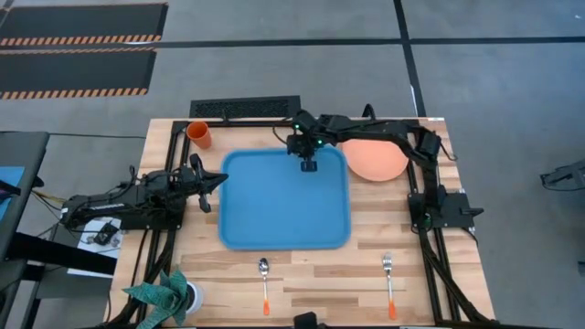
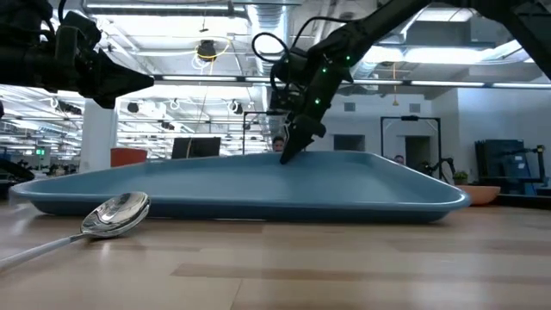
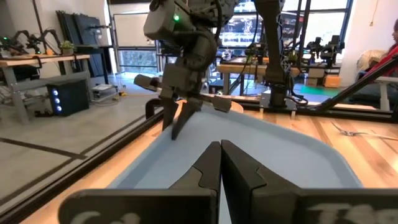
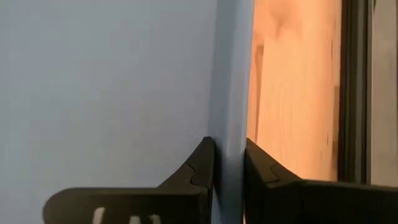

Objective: Pick and place plate/cup/fork/spoon on tray
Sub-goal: Prepare the blue serving tray

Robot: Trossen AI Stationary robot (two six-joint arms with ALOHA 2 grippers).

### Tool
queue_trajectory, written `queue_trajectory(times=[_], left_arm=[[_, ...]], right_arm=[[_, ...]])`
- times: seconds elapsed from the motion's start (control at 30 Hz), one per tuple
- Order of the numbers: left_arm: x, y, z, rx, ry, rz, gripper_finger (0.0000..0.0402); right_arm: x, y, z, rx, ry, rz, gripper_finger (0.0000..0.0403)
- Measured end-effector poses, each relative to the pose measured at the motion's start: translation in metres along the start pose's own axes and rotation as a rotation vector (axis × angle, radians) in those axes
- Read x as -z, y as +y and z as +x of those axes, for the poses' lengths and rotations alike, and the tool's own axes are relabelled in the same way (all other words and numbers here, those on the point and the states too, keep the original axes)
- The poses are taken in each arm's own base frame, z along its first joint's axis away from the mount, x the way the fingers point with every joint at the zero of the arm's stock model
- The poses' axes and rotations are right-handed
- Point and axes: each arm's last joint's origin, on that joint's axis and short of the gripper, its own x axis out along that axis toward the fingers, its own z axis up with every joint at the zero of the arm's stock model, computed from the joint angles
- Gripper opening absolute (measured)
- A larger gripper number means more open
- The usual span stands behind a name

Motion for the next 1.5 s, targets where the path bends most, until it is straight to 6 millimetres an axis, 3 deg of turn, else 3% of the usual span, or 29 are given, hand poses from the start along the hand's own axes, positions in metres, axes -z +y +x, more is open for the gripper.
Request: queue_trajectory(times=[0.37, 1.23, 1.5], left_arm=[[0.0, 0.0, 0.0, -0.002, 0.0, 0.0, 0.0], [0.0, 0.0, 0.0, -0.002, 0.0, 0.0, 0.0], [0.0, 0.0, 0.0, 0.0, -0.001, -0.001, 0.0]], right_arm=[[-0.003, 0.003, 0.004, -0.012, -0.083, 0.026, 0.0054], [-0.007, 0.014, 0.006, -0.052, -0.099, 0.069, 0.0056], [-0.008, 0.026, 0.035, -0.07, -0.065, 0.054, 0.0056]])
